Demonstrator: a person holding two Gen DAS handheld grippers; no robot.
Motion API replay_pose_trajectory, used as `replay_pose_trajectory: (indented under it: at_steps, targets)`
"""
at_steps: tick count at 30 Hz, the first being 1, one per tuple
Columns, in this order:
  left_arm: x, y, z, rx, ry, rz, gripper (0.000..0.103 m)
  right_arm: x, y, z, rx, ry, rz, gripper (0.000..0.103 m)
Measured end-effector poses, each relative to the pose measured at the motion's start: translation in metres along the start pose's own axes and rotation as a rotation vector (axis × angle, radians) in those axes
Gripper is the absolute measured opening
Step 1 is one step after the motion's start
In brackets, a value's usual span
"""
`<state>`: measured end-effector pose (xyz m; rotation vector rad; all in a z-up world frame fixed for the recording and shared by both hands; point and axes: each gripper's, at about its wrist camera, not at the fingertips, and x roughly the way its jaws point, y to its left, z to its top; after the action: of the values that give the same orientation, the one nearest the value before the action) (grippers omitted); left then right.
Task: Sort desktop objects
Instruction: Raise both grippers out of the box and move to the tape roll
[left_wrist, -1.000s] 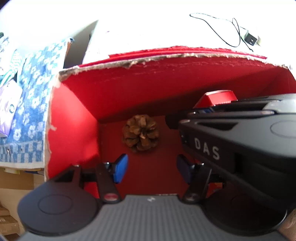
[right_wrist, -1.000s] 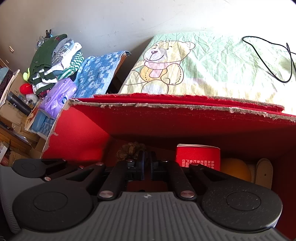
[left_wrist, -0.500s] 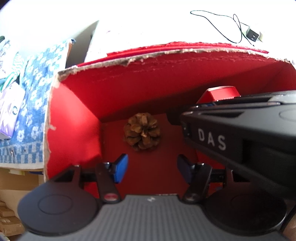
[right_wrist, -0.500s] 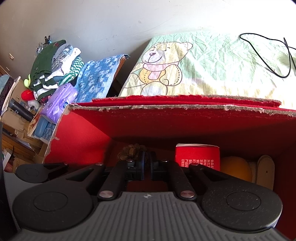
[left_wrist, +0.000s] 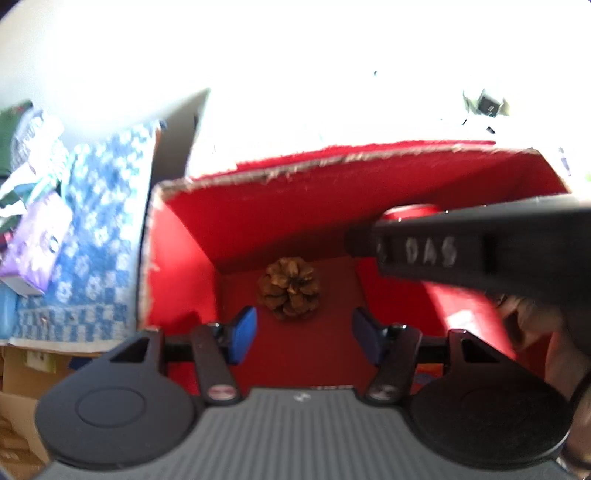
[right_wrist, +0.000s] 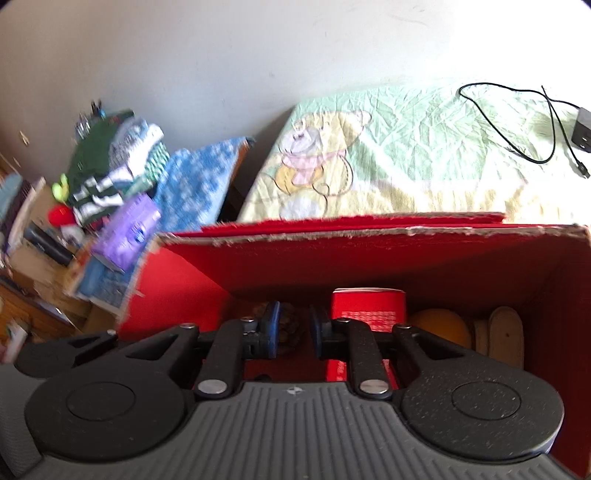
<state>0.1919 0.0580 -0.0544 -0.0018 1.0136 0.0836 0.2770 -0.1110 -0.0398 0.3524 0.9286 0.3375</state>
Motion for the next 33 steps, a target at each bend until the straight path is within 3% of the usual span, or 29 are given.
replay_pose_trajectory:
  at_steps: [2, 9, 11, 13, 17, 23, 30, 33]
  targets:
    - [-0.017, 0.001, -0.006, -0.002, -0.048, 0.003, 0.071, -0.017, 0.001, -0.003, 0.02, -0.043, 0.029, 0.021]
    - [-0.061, 0.014, -0.03, -0.038, -0.127, -0.046, 0.072, -0.067, 0.018, -0.027, -0.035, -0.198, 0.026, 0.023]
    - [-0.072, 0.019, -0.039, -0.044, -0.141, -0.065, 0.072, -0.081, 0.021, -0.039, -0.062, -0.25, 0.025, 0.029]
    - [-0.082, 0.023, -0.05, -0.053, -0.144, -0.076, 0.072, -0.093, 0.023, -0.05, -0.08, -0.289, 0.021, 0.044]
    - [-0.095, 0.03, -0.07, -0.079, -0.13, -0.089, 0.07, -0.112, 0.022, -0.067, -0.098, -0.331, 0.036, 0.049]
    - [-0.111, 0.032, -0.106, -0.084, -0.125, -0.086, 0.07, -0.133, 0.026, -0.099, -0.183, -0.278, 0.15, 0.048]
    - [-0.071, 0.028, -0.139, -0.156, 0.059, -0.131, 0.063, -0.114, 0.039, -0.141, -0.292, -0.117, 0.14, 0.047]
    - [-0.055, 0.024, -0.144, -0.18, 0.114, -0.115, 0.06, -0.094, 0.039, -0.149, -0.284, -0.044, 0.101, 0.047]
